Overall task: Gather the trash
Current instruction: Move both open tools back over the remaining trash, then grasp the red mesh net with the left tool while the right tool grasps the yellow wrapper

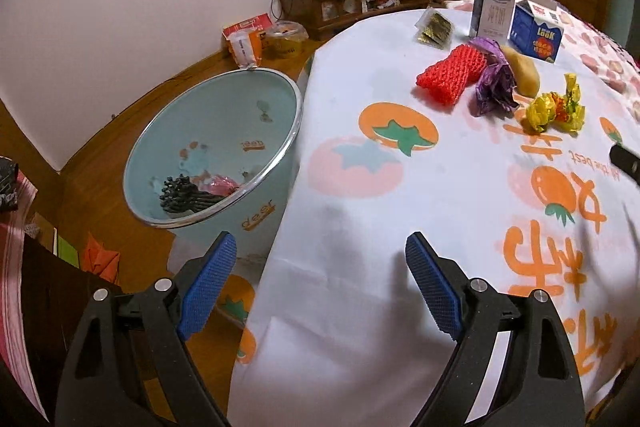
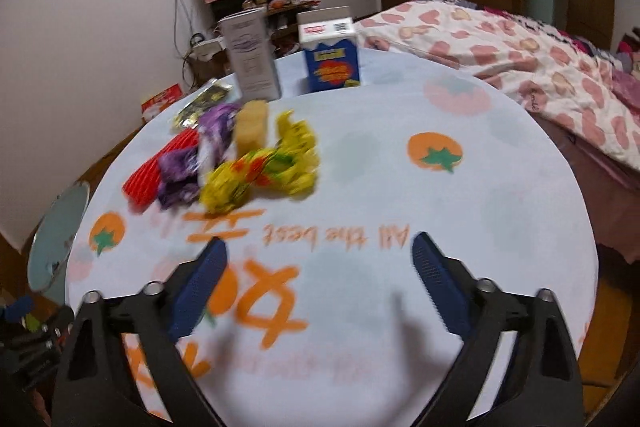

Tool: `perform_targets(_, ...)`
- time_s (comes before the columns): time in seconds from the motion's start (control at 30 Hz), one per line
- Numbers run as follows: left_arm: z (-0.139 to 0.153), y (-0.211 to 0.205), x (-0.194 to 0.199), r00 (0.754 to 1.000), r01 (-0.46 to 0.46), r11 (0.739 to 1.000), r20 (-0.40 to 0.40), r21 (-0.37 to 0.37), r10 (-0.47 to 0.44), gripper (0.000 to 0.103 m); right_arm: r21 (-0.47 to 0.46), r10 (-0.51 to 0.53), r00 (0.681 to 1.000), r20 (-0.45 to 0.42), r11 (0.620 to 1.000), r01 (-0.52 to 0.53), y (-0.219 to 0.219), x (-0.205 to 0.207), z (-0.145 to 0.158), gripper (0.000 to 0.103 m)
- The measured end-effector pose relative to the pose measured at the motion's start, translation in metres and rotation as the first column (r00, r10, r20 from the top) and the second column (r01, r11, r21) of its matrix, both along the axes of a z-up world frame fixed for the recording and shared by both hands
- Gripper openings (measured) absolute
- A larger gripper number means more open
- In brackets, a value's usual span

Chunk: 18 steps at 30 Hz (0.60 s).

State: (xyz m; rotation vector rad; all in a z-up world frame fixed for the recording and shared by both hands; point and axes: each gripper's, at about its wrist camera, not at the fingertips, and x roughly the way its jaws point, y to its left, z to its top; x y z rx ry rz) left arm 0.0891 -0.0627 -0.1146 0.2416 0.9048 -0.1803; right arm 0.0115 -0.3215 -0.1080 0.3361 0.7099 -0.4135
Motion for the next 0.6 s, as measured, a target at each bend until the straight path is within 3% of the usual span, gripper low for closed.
perform_targets(0.3, 0.021, -0.027, 0.045, 0.997, 0.046, 0.999, 0.059, -0.022, -0.045, 0.082, 0.095, 0.013, 1.000, 0.008, 0.995, -0.014, -0.030, 0.066, 0.003, 0.082)
perform_targets(0.43, 0.023, -0.043, 0.070, 0.995, 0.069, 0.997, 0.069, -0.046, -0.065, 0.081, 0.156, 0.080, 0.996, -0.038, 0.985, -0.073, -0.030, 0.096, -0.016, 0.052)
perform_targets(0.6, 0.015, -0.068, 0.103, 0.995, 0.092, 0.993, 0.047, -0.078, -0.089, 0.079, 0.154, 0.132, 0.991, -0.003, 0.979, -0.130, -0.026, 0.090, -0.015, 0.041)
